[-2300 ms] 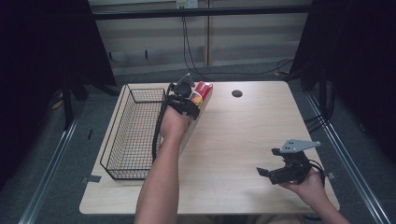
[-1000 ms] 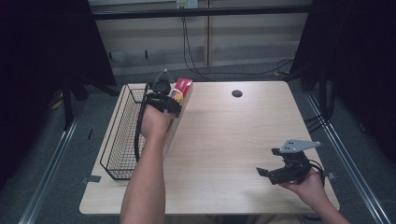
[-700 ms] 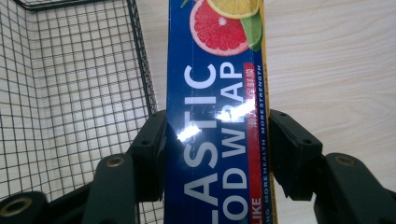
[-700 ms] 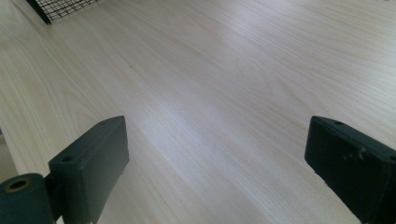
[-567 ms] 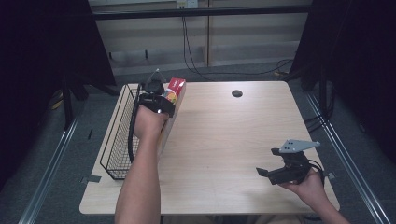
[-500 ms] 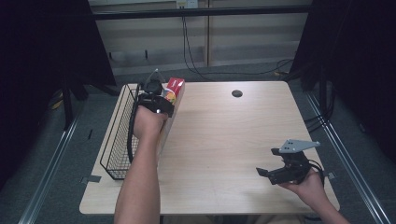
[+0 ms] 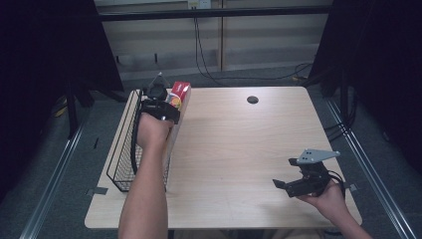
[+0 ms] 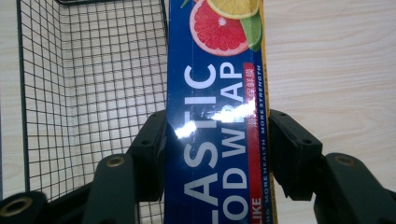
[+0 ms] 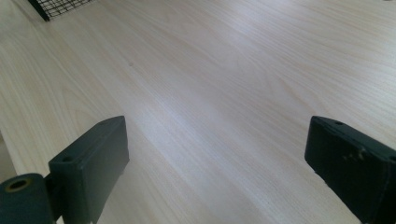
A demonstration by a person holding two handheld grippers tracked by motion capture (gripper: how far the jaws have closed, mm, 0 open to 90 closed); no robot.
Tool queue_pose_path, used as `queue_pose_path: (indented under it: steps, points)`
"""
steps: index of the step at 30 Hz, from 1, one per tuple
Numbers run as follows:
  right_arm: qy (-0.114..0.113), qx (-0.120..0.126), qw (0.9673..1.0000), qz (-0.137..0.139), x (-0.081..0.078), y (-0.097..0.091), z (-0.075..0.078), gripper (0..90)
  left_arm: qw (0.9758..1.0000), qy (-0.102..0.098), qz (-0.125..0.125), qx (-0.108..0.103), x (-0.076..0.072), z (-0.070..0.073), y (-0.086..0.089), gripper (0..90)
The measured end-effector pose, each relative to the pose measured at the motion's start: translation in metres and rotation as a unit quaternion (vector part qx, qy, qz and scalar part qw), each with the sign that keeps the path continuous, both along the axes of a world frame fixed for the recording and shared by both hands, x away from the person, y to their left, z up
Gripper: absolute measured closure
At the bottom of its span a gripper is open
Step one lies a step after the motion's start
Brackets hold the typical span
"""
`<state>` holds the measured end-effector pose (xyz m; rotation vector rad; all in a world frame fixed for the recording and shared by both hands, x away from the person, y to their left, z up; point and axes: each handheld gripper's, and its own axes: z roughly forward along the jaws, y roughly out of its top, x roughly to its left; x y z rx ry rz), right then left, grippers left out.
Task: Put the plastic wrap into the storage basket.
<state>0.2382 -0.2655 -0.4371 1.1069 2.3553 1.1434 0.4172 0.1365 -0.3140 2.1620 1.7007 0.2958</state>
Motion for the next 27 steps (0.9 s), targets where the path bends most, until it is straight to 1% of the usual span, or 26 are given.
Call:
queue_pose_path:
  steps: [4, 6, 8, 9, 10, 15, 17, 19, 22, 23, 27]
  points:
    - [0.005, 0.001, 1.0000, 0.000, -0.001, 0.000, 0.000, 6.1, 1.0000, 0.000, 0.004, -0.001, -0.001, 0.001, 0.004, 44.9]
    - [0.003, 0.002, 1.0000, 0.001, -0.001, 0.001, 0.000, 6.1, 1.0000, -0.002, 0.009, -0.004, -0.002, 0.001, 0.006, 44.9]
    - [0.002, 0.001, 1.0000, 0.001, -0.001, 0.000, 0.000, 6.1, 0.9999, -0.004, 0.012, -0.004, -0.003, 0.000, 0.007, 44.9]
    - [0.002, 0.001, 1.0000, 0.001, -0.001, 0.000, 0.000, 6.1, 0.9999, -0.004, 0.010, 0.000, -0.003, 0.000, 0.009, 44.9]
    - [0.002, 0.001, 1.0000, 0.001, -0.001, 0.000, 0.000, 6.1, 0.9999, -0.006, 0.014, -0.001, -0.003, 0.000, 0.010, 44.9]
    - [0.004, 0.003, 1.0000, 0.001, -0.001, 0.001, 0.000, 6.1, 0.9997, -0.006, 0.023, -0.001, -0.005, -0.001, 0.013, 44.9]
    - [0.004, 0.003, 1.0000, 0.001, -0.001, 0.001, 0.000, 6.1, 0.9996, -0.006, 0.027, -0.005, -0.005, -0.002, 0.015, 44.9]
    - [0.003, 0.002, 1.0000, 0.000, -0.001, 0.000, 0.000, 6.1, 0.9996, -0.005, 0.028, -0.003, -0.006, -0.002, 0.016, 44.9]
    - [0.002, 0.002, 1.0000, 0.000, -0.001, 0.000, 0.000, 6.1, 0.9994, -0.009, 0.032, -0.001, -0.006, -0.001, 0.018, 44.8]
    - [0.002, 0.002, 1.0000, 0.000, -0.001, 0.000, 0.000, 6.1, 0.9992, -0.010, 0.038, -0.002, -0.007, -0.002, 0.019, 44.9]
    - [0.001, 0.002, 1.0000, 0.001, -0.001, 0.000, 0.000, 6.1, 0.9991, -0.008, 0.042, -0.002, -0.008, -0.002, 0.024, 44.8]
